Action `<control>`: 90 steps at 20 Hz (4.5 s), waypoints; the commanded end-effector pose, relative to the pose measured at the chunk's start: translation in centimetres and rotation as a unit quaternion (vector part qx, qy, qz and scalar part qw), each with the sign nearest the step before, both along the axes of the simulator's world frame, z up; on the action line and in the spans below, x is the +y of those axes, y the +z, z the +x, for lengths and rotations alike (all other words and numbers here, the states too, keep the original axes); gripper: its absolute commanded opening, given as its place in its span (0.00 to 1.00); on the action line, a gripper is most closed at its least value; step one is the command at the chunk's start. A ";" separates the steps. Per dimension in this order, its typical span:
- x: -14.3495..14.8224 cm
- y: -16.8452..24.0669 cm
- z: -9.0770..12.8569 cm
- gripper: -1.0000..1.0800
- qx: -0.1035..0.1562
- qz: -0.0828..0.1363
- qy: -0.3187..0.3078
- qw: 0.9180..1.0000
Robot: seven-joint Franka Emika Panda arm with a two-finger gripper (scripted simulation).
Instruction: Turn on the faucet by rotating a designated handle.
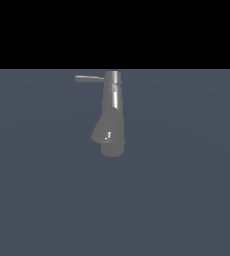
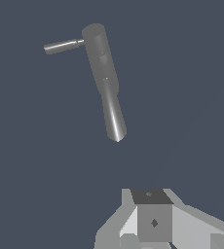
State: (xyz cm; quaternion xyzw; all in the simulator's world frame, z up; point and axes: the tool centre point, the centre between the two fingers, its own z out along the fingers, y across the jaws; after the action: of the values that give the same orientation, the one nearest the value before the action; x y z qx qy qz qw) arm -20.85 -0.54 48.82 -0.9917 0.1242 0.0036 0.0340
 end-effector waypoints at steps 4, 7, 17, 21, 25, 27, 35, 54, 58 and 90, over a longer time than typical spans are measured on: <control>0.6 -0.6 3.3 0.00 0.008 0.001 -0.061 0.998; 1.0 -1.1 5.2 0.00 0.012 0.001 -0.096 0.995; 2.5 -3.6 11.4 0.00 0.026 -0.001 -0.212 0.977; 3.2 -5.0 13.8 0.00 0.031 -0.003 -0.257 0.966; 4.0 -6.5 16.2 0.00 0.036 -0.006 -0.302 0.953; 4.4 -7.3 17.3 0.00 0.038 -0.007 -0.324 0.945; 6.1 -11.2 21.7 0.00 0.045 -0.014 -0.411 0.910; 10.4 -22.2 29.6 0.00 0.051 -0.034 -0.588 0.807; 11.0 -23.8 30.4 0.00 0.051 -0.037 -0.608 0.791; 11.9 -22.8 25.8 0.00 0.051 -0.039 -0.626 0.777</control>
State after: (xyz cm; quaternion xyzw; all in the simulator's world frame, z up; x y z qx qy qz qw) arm 5.89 10.88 26.25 -0.6918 0.7216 0.0220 -0.0111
